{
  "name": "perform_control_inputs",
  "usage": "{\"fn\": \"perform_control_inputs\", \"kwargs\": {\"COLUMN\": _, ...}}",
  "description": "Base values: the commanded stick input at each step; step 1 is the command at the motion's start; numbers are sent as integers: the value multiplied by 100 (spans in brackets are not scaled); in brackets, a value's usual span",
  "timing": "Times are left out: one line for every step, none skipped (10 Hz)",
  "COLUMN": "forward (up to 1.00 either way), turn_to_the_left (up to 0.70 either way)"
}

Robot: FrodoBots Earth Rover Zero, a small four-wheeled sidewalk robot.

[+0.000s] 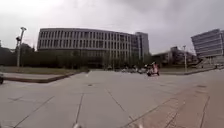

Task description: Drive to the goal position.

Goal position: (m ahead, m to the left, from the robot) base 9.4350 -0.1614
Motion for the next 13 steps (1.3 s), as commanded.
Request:
{"fn": "perform_control_inputs", "kwargs": {"forward": 50, "turn_to_the_left": 0}}
{"fn": "perform_control_inputs", "kwargs": {"forward": 50, "turn_to_the_left": 0}}
{"fn": "perform_control_inputs", "kwargs": {"forward": 50, "turn_to_the_left": 0}}
{"fn": "perform_control_inputs", "kwargs": {"forward": 50, "turn_to_the_left": 0}}
{"fn": "perform_control_inputs", "kwargs": {"forward": 50, "turn_to_the_left": 0}}
{"fn": "perform_control_inputs", "kwargs": {"forward": 50, "turn_to_the_left": 0}}
{"fn": "perform_control_inputs", "kwargs": {"forward": 50, "turn_to_the_left": 0}}
{"fn": "perform_control_inputs", "kwargs": {"forward": 50, "turn_to_the_left": 0}}
{"fn": "perform_control_inputs", "kwargs": {"forward": 50, "turn_to_the_left": 0}}
{"fn": "perform_control_inputs", "kwargs": {"forward": 50, "turn_to_the_left": 0}}
{"fn": "perform_control_inputs", "kwargs": {"forward": 50, "turn_to_the_left": 0}}
{"fn": "perform_control_inputs", "kwargs": {"forward": 50, "turn_to_the_left": 0}}
{"fn": "perform_control_inputs", "kwargs": {"forward": 50, "turn_to_the_left": 0}}
